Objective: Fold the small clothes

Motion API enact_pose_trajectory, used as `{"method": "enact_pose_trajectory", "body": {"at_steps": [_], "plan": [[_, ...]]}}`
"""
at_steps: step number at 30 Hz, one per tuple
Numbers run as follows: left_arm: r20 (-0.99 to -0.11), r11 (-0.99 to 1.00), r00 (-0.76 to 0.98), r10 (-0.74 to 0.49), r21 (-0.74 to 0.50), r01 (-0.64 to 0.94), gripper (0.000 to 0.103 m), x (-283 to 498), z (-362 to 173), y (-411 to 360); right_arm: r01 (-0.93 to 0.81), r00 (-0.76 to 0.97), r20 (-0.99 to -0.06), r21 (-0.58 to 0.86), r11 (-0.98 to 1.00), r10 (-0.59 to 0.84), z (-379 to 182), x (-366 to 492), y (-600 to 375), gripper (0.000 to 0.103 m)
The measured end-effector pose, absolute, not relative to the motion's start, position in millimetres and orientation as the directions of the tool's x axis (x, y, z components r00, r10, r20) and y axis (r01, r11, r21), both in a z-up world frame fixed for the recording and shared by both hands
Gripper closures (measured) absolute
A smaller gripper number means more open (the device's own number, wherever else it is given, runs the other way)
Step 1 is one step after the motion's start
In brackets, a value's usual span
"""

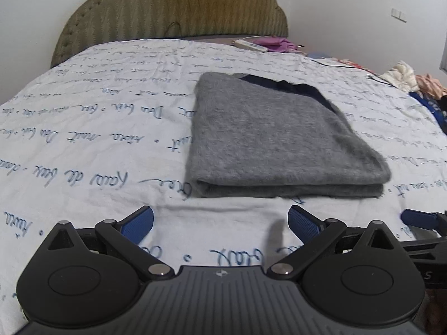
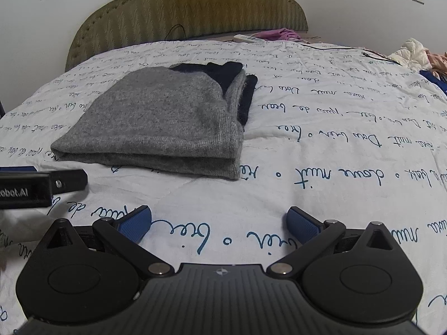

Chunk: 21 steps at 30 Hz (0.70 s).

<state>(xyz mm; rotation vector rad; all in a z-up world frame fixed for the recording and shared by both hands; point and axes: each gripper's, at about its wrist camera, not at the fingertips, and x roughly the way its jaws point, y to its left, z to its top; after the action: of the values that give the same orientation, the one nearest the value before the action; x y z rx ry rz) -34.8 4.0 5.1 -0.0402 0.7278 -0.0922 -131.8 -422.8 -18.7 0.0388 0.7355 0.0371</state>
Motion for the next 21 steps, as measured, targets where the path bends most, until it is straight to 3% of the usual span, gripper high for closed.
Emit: {"method": "enact_pose_trajectory", "body": {"at_steps": [21], "plan": [[-0.681,0.994,0.726,-0.099,-0.033,0.105,0.000,-18.9,-6.7,-4.6,-0.021,0.734,-0.679,0.033,0.999,0.038,-25.0,-77.0,-416.4,0.000]]}}
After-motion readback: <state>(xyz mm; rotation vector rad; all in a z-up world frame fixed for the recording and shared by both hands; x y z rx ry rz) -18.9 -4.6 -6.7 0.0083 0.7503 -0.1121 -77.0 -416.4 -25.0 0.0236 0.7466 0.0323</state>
